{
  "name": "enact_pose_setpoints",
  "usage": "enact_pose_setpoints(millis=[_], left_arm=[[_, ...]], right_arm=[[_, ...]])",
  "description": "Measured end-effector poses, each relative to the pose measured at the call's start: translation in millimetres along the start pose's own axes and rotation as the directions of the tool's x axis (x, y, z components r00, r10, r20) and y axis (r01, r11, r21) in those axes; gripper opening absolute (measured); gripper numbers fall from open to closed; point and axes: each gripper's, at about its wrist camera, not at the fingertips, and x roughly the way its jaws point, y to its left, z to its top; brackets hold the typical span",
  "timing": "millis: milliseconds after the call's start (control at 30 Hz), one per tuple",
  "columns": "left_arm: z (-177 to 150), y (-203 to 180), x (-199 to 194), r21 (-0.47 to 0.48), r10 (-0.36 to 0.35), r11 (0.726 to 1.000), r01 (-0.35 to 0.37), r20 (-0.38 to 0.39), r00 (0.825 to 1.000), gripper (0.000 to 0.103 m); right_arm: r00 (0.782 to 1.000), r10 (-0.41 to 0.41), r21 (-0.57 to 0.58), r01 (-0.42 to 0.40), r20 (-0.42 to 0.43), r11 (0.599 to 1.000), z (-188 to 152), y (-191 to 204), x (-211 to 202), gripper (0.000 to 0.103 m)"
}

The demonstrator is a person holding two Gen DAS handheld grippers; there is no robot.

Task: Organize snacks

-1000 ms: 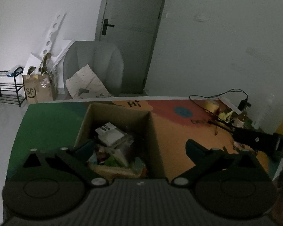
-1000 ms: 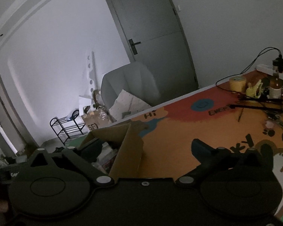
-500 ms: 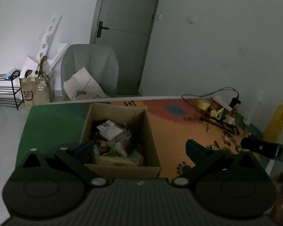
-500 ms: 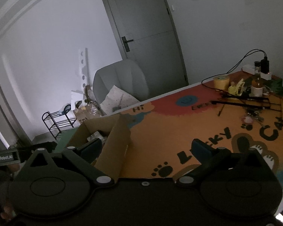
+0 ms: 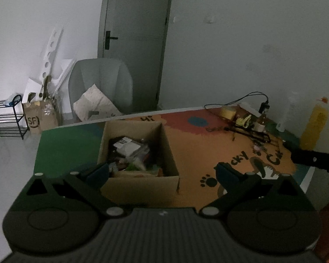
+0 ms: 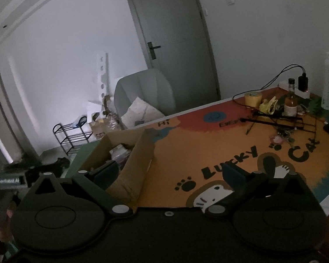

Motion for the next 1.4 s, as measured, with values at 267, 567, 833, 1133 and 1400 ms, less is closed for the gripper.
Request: enact_pose_setpoints(millis=[267,567,833,1133,1400], left_arm=[[-11,-9,-19,-0.002,0.007,1.000,-0.007,0.017,1.000,0.103],[-21,2,-29,-0.034,0.028,0.999,-0.027,0.009,1.000,0.103],[-20,4,-32,-0.044,0.041,0.998,-0.040,0.016,0.999,0.103],[-20,-1,-30,-0.025,0.033,0.999,-0.033,0.010,0.999,0.103],[-20,0,-30,-0.027,0.037,0.999,-0.037,0.008,0.999,0.103]], right_arm=[[0.999,0.035,-0.043,-0.035,-0.006,0.998,-4,7,-13,0.103],[0.999,0.049,-0.045,-0.049,-0.001,0.998,-3,11,-17,0.103],[0.998,0.057,-0.060,-0.058,-0.017,0.997,-5,13,-15,0.103],[0.998,0.055,-0.067,-0.057,-0.031,0.996,-7,18,-14,0.103],[0.998,0.049,-0.061,-0.052,-0.046,0.997,-8,19,-11,0.103]])
